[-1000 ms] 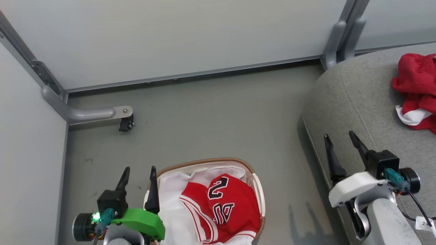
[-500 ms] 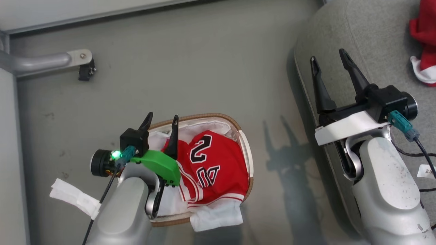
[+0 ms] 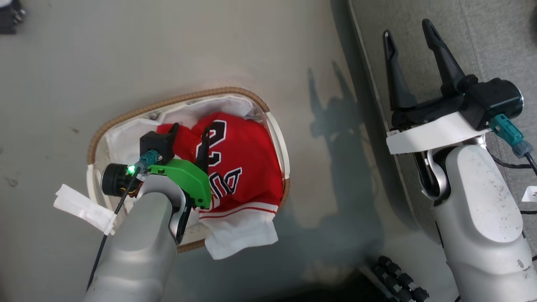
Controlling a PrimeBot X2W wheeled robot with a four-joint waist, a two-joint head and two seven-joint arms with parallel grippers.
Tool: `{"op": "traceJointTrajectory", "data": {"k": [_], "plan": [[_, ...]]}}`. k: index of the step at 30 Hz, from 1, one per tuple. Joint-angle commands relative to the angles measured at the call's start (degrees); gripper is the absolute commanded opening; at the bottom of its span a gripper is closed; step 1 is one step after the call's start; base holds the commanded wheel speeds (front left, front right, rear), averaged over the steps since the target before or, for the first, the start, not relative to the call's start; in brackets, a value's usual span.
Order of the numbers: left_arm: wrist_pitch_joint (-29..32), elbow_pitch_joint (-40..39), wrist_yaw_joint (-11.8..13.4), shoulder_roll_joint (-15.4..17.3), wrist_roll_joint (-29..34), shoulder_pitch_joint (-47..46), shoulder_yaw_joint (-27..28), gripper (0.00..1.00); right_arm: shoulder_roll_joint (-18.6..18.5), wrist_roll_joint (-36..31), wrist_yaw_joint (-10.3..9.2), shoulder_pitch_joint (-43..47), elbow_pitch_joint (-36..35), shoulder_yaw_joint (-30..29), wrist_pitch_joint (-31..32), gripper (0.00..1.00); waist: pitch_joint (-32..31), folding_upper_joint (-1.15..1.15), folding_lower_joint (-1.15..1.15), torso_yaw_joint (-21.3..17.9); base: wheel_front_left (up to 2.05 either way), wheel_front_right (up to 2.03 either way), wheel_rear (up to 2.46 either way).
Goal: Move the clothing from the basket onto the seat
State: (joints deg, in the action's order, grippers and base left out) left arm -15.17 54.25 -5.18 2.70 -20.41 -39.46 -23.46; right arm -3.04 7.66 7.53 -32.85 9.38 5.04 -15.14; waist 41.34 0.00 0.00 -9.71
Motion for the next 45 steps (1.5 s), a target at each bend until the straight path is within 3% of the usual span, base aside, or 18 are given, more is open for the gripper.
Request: {"op": "traceJointTrajectory", "data": {"k": [1, 15, 16, 18, 25, 30, 45], "plan": [[0.0, 1.2, -0.5, 0.4, -0.7, -1.6, -0.3, 1.0, 0.0, -0.5, -0.08, -1.3, -0.5, 0.1, 0.0, 1.0, 6.4, 0.0, 0.0, -3.0, 0.0, 0.0, 0.0], [0.0, 10.5, -2.3, 0.4, -10.6, -5.3, -8.0, 1.0, 0.0, -1.5, -0.08, -2.2, -0.6, 0.4, 0.0, 1.0, 8.7, 0.0, 0.0, -2.5, 0.0, 0.0, 0.0], [0.1, 11.0, -2.3, 0.4, -11.4, -5.0, -8.8, 0.91, 0.0, -1.5, -0.08, -2.2, -0.4, 0.5, 0.0, 1.0, 8.4, 0.0, 0.0, -2.5, 0.0, 0.0, 0.0], [0.2, 11.3, -2.3, 0.4, -13.4, -4.6, -10.4, 0.0, 0.0, -1.3, -0.08, -2.4, -0.1, 0.5, 0.0, 1.0, 7.8, 0.0, 0.0, -2.6, 0.0, 0.0, 0.0], [0.0, 9.7, -2.3, 0.4, -20.1, -2.6, -15.9, 0.0, 0.0, -0.7, -0.08, -1.8, 0.9, 0.2, 0.0, 1.0, 2.9, 0.0, 0.0, -2.3, 0.0, 0.0, 0.0], [-0.1, 7.0, -2.3, 0.4, -21.4, -1.3, -17.4, 0.0, 0.0, -0.5, -0.08, 0.3, 2.3, -0.3, 0.0, 1.0, -2.8, 0.0, 0.0, -1.0, 0.0, 0.0, 0.0], [-0.1, -11.7, -2.4, 0.3, -10.6, 10.3, -6.5, 0.0, -0.1, -0.8, -0.08, 9.8, 6.9, -2.7, 0.0, 1.0, -21.4, 0.0, 0.0, 4.1, 0.0, 0.0, 0.0]]}}
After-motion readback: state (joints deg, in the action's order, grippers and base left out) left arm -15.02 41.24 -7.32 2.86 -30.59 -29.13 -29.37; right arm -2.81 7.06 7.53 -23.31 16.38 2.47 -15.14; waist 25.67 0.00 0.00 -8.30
